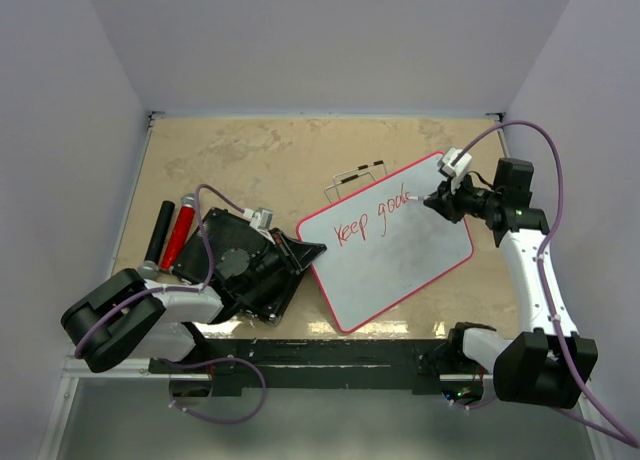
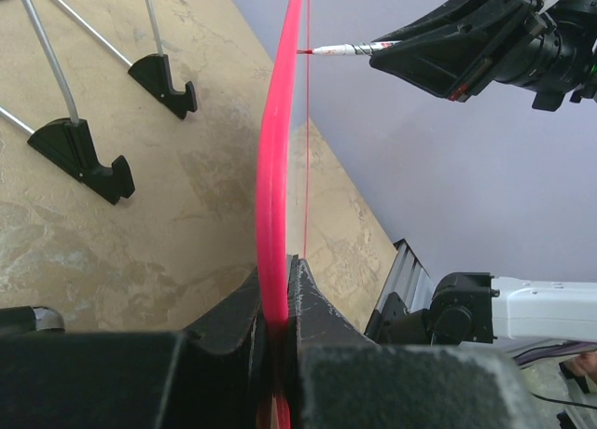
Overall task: Write a sentence on the whiteboard
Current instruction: Pick up the sentence from the whiteboard.
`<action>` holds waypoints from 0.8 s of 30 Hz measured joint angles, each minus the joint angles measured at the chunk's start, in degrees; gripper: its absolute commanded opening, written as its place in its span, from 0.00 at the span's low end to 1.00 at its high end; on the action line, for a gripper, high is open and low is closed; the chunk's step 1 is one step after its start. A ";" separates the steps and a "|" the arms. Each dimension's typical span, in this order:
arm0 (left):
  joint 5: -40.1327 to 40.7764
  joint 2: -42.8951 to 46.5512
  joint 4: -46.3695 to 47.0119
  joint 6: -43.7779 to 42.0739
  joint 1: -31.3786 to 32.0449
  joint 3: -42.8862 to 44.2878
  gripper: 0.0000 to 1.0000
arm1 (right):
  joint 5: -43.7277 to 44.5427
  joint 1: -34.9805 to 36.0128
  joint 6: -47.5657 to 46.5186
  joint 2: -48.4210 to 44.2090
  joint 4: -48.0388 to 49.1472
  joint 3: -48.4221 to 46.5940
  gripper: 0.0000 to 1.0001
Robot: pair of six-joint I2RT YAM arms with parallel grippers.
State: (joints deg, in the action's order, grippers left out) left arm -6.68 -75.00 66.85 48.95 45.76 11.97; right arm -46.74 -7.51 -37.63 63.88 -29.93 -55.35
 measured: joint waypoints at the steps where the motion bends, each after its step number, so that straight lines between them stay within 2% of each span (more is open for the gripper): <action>1: 0.00 0.00 0.02 -0.02 0.00 0.00 0.00 | 0.57 0.02 0.20 -0.17 0.04 0.02 0.00; 15: 0.00 0.00 -0.04 0.07 0.00 0.00 0.00 | 3.67 0.00 -1.03 -0.63 -0.90 0.22 0.00; 24: -0.09 -0.02 0.00 -0.07 0.00 0.00 0.00 | -0.44 0.00 -4.04 -0.44 -5.75 -0.17 0.00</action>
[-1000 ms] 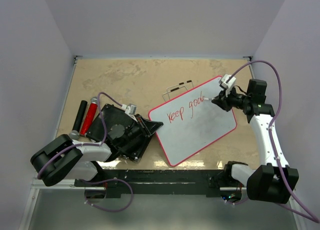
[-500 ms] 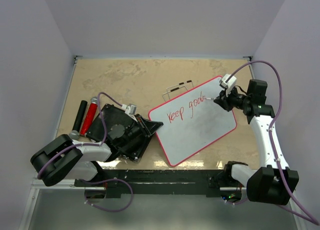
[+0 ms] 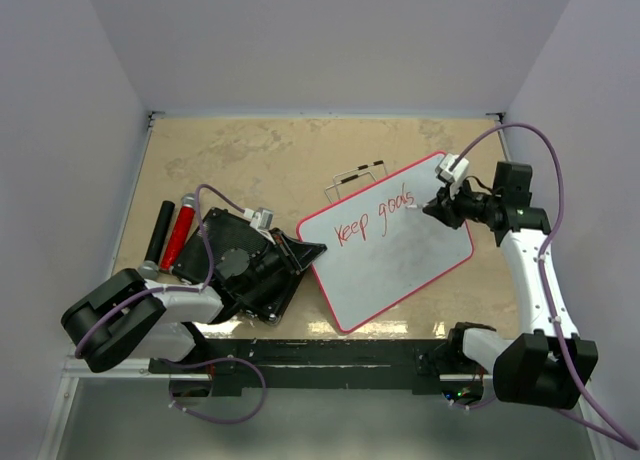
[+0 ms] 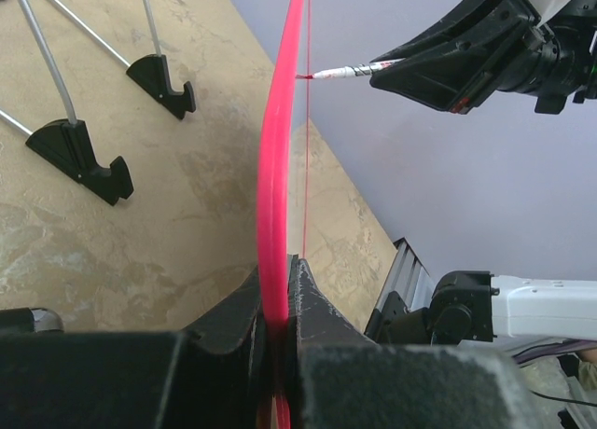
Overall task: Write a sentence on the whiteboard
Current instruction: Pick up the sentence from the whiteboard.
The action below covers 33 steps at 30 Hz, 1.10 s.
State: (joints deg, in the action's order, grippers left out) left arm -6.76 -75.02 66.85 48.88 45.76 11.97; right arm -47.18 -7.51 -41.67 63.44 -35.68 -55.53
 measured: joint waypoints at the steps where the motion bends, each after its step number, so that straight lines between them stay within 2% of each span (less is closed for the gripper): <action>1: -0.13 -0.04 0.17 -0.17 0.00 0.02 0.00 | -0.61 0.00 0.07 0.04 -0.52 -0.44 0.00; 10: -0.33 -0.24 0.50 -0.48 0.00 0.02 0.00 | -3.02 0.00 2.34 -3.30 -0.46 -6.88 0.00; 33: -0.52 0.31 -0.07 -0.83 0.00 0.02 0.00 | -1.53 -6.64 2.95 -5.44 0.96 -2.12 0.00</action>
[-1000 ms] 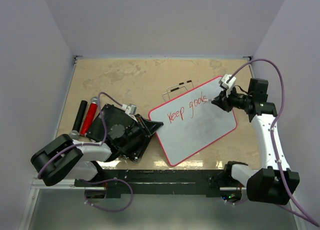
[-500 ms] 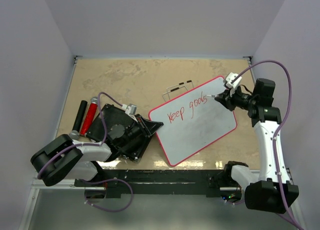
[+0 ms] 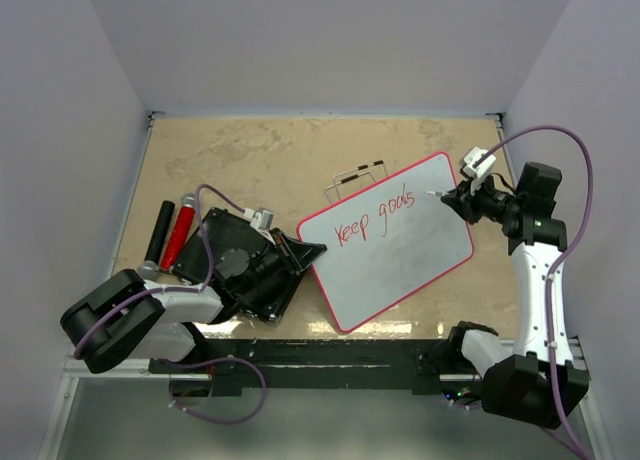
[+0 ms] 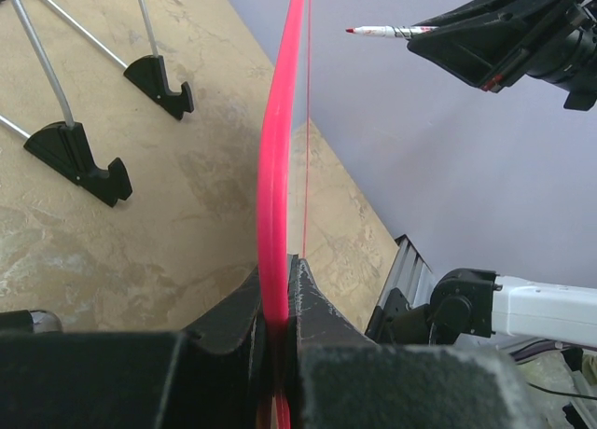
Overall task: Write a sentence on the whiteboard
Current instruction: Pick up the sentence from the whiteboard.
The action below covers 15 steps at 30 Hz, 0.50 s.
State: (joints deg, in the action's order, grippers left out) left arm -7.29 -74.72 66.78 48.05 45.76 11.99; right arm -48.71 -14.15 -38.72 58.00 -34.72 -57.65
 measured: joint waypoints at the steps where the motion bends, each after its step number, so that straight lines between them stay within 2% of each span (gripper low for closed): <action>1: -0.04 0.00 0.00 -0.13 0.00 0.00 0.00 | -0.13 -0.50 -0.26 0.04 -0.02 0.02 0.00; 15: -0.22 0.00 0.07 -0.57 0.00 0.00 0.00 | -3.37 -4.28 -4.37 3.58 -1.84 0.02 0.00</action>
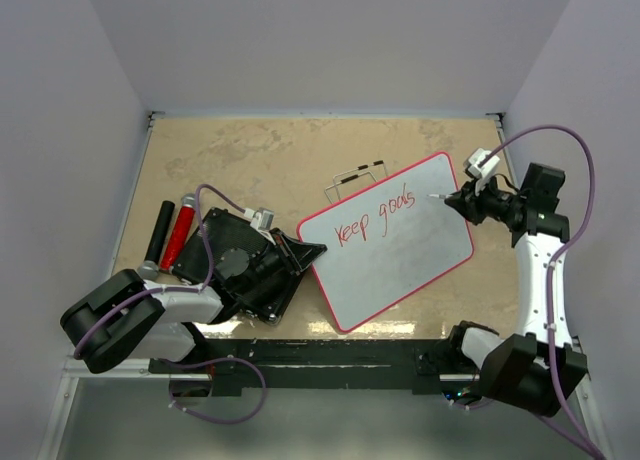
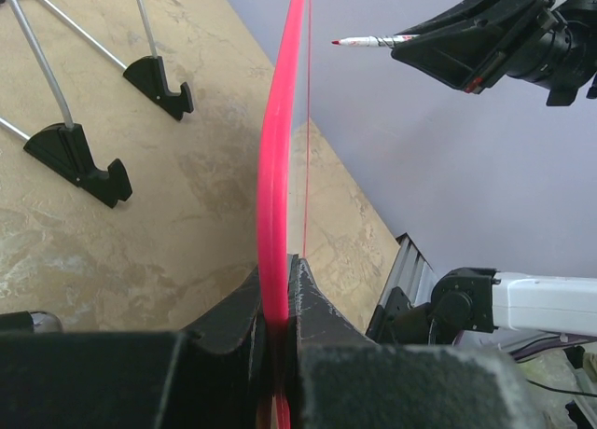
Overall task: Write a sentence on the whiteboard
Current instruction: Pick up the sentence from the whiteboard.
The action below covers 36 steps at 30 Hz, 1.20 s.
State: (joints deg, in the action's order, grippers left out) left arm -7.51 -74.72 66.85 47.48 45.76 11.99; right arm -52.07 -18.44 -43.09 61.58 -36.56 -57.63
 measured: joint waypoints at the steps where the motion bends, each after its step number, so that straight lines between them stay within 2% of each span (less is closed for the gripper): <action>1: -0.02 0.00 0.00 -0.04 0.00 0.00 0.00 | -0.15 0.00 -0.17 0.37 0.00 0.00 0.00; 7: -0.07 0.04 0.00 -0.09 0.00 0.00 0.00 | -1.64 0.00 -2.14 4.26 -0.42 -0.09 0.00; 14: -0.20 0.04 0.00 -0.13 0.00 0.00 0.00 | -2.67 0.02 -1.40 4.68 0.90 -0.11 0.00; 29: -0.24 0.04 0.00 -0.13 0.00 0.02 0.00 | -0.68 3.32 11.30 3.15 15.30 0.04 0.00; 36: -0.26 0.02 0.00 -0.13 0.00 0.02 0.00 | 2.27 3.80 12.72 3.43 16.90 0.13 0.00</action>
State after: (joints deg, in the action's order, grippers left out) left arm -7.77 -74.70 66.85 47.35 45.76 12.01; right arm -49.80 -14.63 -30.37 65.01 -19.66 -57.49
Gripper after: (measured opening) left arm 0.088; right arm 0.139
